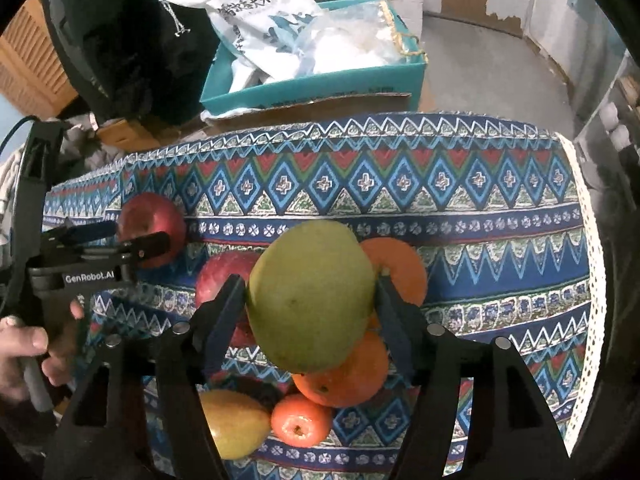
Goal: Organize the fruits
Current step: 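Grasp the pomelo with the right gripper while the left gripper grasps the red apple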
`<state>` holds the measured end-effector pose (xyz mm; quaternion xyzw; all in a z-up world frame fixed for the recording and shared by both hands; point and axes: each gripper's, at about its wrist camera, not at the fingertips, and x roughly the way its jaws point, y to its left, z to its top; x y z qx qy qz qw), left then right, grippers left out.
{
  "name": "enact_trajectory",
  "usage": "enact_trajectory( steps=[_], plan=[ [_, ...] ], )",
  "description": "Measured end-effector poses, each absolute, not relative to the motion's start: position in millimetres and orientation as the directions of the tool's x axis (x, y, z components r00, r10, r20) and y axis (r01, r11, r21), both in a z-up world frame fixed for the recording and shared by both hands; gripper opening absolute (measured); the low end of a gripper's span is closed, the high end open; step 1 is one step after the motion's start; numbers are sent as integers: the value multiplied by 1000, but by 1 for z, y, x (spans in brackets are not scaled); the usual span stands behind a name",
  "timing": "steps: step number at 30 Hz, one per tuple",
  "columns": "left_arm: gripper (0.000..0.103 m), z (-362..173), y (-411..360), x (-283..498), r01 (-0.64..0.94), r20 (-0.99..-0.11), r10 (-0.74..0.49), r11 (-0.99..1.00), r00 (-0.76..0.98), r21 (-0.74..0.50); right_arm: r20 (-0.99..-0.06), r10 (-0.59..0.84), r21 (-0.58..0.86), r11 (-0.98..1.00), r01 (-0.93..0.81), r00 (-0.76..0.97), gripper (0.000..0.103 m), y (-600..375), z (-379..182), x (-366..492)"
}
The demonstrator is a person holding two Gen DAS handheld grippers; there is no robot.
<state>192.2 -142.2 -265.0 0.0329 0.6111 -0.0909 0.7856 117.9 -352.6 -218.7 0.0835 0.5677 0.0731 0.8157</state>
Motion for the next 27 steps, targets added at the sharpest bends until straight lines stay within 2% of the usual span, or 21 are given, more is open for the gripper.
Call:
enact_trajectory(
  steps=[4,10,12,14,17,27],
  plan=[
    [102,-273,-147,199,186,-967,-121,979,226,-79,-909,254,270,963,3,331,66,-356,-225,120],
    [102,-284,-153,203,196,-970,-133,976,206,-92,-921,241,252,968,-2,305,67,-351,-237,125],
    [96,-287,-154,204,193,-969,-142,976,200,-103,-921,223,231,973,-11,319,67,-349,-238,125],
    [83,-292,-154,205,197,-971,-150,974,185,-113,-922,202,208,978,-18,329,67,-347,-237,125],
    [77,-296,-155,207,204,-969,-138,974,205,-95,-920,186,188,982,-30,345,66,-347,-236,124],
    [77,-290,-151,194,210,-953,-179,969,245,-128,-913,134,126,991,-47,385,66,-342,-234,119]
  ],
)
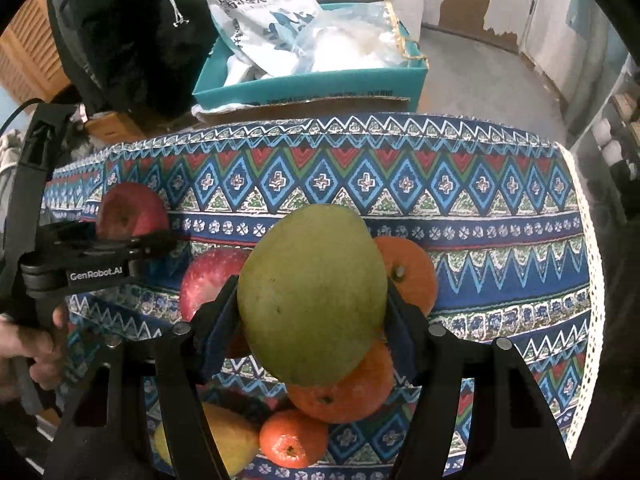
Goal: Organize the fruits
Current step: 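Grasp the pomelo with the right gripper while the left gripper grasps the red apple, then carry the pomelo and red apple together toward the green glass bowl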
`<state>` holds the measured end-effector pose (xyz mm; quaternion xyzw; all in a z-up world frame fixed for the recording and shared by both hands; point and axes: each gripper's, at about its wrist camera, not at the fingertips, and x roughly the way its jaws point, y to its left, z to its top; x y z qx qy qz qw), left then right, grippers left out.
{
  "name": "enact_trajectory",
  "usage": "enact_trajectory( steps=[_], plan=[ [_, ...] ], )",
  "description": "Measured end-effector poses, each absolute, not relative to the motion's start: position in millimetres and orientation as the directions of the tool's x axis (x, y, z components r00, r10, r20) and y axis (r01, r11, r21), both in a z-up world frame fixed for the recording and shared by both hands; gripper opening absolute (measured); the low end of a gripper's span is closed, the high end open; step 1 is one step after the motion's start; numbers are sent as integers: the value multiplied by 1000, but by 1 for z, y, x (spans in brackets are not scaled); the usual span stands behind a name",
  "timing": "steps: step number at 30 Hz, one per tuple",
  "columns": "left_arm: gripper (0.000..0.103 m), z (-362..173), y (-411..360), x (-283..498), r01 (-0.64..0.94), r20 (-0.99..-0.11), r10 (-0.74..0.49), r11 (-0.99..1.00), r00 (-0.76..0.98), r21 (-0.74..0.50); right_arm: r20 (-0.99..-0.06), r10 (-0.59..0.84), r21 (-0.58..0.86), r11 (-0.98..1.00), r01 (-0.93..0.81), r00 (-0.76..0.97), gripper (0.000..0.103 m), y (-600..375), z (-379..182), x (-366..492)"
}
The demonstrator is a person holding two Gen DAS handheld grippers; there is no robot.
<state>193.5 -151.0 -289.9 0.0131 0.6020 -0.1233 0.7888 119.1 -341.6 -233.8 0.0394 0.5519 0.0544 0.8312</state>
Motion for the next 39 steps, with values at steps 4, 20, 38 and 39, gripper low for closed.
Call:
enact_trajectory(
  steps=[4,20,38,39],
  plan=[
    [77,-275,-150,184,222,-941,-184,967,283,-123,-908,125,114,992,-50,401,66,-340,-230,117],
    [77,-213,-138,144,252,-901,-184,964,394,-87,-866,108,93,994,-56,488,66,-335,-190,102],
    [77,-145,-105,94,275,-838,-218,958,501,-85,-800,136,99,991,-94,584,66,-312,-129,73],
    [77,-142,-103,93,272,-836,-220,958,503,-89,-796,139,100,990,-99,589,66,-310,-125,71]
  ],
)
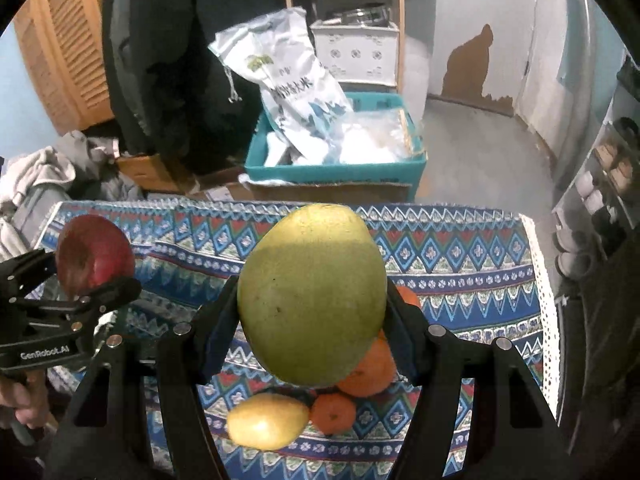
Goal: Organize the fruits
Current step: 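Carry the pomelo and red apple together toward the green glass bowl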
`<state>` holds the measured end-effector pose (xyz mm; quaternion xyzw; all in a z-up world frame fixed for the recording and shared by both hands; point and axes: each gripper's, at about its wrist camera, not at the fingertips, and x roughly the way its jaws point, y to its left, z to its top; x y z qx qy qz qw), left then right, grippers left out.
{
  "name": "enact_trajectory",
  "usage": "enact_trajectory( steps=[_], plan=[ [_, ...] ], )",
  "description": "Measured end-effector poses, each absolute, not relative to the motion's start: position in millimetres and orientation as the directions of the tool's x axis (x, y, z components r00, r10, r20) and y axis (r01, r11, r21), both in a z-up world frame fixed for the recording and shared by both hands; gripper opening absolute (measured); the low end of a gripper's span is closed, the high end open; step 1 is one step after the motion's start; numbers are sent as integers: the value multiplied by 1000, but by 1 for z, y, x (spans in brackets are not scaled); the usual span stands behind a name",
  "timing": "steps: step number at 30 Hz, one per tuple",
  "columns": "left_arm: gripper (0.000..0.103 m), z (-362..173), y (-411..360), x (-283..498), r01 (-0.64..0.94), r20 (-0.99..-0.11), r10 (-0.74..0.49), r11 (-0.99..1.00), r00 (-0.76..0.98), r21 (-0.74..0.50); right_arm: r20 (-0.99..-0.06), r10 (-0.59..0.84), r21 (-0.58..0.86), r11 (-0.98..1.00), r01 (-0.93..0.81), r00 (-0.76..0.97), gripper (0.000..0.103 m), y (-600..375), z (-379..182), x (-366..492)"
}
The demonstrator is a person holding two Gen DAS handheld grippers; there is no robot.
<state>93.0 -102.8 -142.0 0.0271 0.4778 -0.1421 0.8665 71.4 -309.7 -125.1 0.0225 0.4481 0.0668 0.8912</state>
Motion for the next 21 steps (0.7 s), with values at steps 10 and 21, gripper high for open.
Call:
enact_trajectory(
  steps=[10,21],
  plan=[
    [77,-119,-83,78,257,-810,-218,962,544,-86,-759,179,107,983,-151,626,66,-286,-97,61],
    [77,-100,-52,63,224,-783,-193,972,592,-71,-729,235,124,969,-213,643,66,-254,-78,58]
  ],
)
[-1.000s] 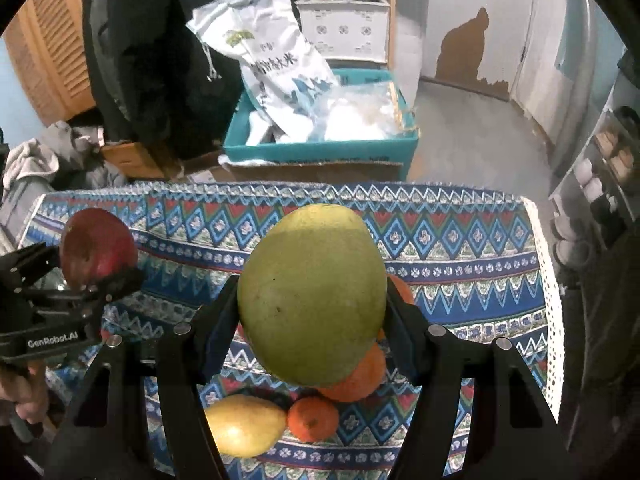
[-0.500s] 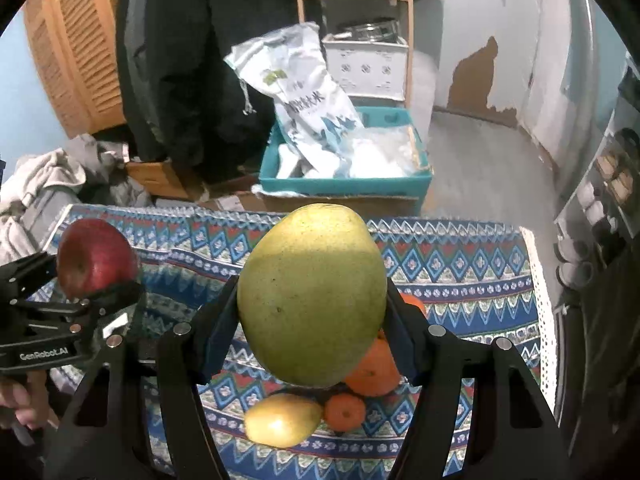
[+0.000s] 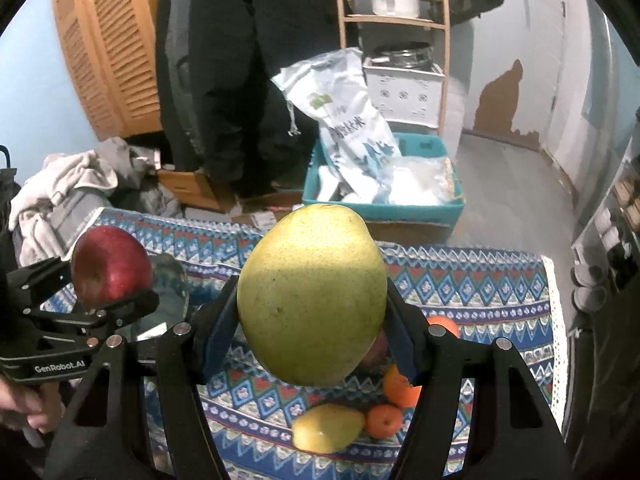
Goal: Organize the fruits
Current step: 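Carry the pomelo and red apple together toward the green glass bowl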
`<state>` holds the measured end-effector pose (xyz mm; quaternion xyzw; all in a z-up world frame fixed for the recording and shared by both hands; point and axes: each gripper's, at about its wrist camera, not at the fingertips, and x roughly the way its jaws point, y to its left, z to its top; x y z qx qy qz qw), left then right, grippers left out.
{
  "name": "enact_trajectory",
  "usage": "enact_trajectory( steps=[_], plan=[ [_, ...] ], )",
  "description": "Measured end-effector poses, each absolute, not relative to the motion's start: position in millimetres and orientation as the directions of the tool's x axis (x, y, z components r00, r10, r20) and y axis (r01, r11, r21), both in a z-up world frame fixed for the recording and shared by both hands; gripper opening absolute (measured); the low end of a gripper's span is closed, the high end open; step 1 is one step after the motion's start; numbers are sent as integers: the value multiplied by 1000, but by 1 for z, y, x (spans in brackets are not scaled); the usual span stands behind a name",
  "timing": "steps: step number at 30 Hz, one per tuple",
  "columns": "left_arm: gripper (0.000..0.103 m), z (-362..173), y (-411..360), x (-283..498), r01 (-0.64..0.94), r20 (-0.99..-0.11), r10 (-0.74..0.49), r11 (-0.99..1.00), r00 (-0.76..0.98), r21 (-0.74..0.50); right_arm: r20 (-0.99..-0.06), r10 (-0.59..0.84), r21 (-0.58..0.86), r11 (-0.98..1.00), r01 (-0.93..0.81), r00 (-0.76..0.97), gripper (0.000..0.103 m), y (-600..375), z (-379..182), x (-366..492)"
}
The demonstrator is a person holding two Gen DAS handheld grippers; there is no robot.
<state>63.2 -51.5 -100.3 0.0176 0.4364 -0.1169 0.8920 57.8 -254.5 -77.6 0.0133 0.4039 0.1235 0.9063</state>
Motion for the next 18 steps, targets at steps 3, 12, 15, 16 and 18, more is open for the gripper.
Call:
enact_trajectory(
  steps=[3,12,15,16,18],
  plan=[
    [77,-96,-41,60,209,-775,-185,976,604,-70,-723,249,128,965,-229,644,66,-246,-73,58],
    [77,-88,-3,55,152,-765,-164,984,623,-88,-709,300,142,947,-288,638,66,-215,-64,60],
    [77,-89,11,54,127,-767,-156,987,622,-98,-708,316,145,940,-308,631,66,-202,-63,63],
    [77,-90,15,53,121,-767,-153,988,623,-98,-708,320,145,938,-314,630,66,-198,-63,63],
    [77,-91,22,52,108,-768,-144,989,625,-97,-707,333,149,933,-329,624,66,-190,-64,65]
  ],
)
